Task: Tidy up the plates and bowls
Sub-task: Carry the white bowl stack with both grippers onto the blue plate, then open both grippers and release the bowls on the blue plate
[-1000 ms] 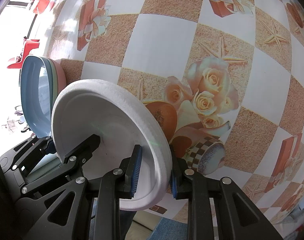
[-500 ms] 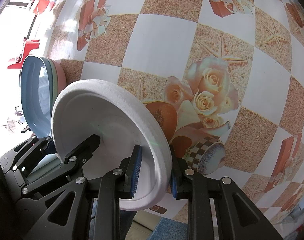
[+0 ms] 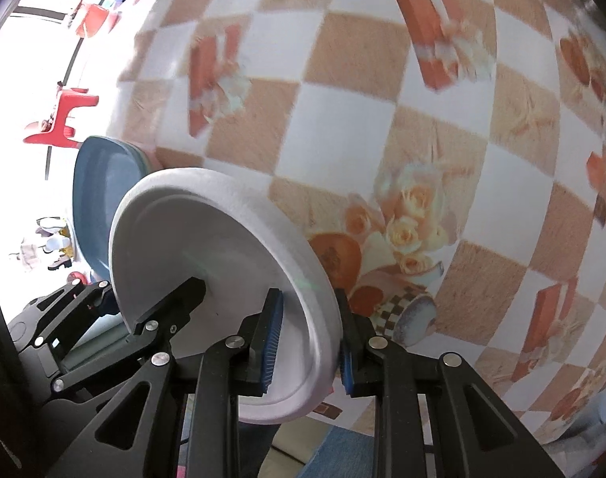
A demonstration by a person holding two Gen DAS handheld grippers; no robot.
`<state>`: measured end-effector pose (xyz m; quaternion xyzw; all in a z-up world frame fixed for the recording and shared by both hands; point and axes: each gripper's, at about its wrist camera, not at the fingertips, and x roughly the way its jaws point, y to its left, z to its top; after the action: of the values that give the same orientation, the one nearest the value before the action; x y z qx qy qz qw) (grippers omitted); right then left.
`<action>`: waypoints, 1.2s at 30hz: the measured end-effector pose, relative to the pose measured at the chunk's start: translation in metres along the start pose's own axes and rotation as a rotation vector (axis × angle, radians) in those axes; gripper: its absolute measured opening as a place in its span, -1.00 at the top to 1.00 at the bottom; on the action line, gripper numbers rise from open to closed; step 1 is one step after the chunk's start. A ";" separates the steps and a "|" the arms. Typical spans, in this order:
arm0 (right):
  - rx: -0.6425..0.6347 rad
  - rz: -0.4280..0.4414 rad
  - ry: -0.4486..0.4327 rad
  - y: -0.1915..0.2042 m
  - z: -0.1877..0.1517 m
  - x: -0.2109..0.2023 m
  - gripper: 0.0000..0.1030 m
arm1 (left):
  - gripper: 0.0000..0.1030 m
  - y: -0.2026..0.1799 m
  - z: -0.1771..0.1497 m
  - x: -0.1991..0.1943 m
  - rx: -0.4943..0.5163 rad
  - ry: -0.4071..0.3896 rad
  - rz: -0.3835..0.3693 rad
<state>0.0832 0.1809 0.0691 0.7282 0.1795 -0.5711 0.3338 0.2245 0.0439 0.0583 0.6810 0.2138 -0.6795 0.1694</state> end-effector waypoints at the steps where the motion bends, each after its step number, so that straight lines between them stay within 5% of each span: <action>1: -0.004 0.003 -0.010 0.002 0.002 -0.005 0.47 | 0.29 0.003 0.001 -0.005 -0.009 -0.009 -0.002; 15: -0.133 0.059 -0.036 0.070 0.023 -0.023 0.47 | 0.29 0.079 -0.011 -0.057 -0.151 -0.097 0.054; 23: -0.192 0.059 -0.010 0.112 0.030 0.000 0.47 | 0.29 0.119 -0.019 -0.043 -0.221 -0.078 0.094; 36: -0.165 0.014 0.010 0.117 0.040 0.021 0.47 | 0.20 0.150 -0.012 -0.010 -0.274 -0.053 0.068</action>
<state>0.1353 0.0676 0.0773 0.7022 0.2222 -0.5485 0.3958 0.3128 -0.0786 0.0592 0.6399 0.2771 -0.6557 0.2894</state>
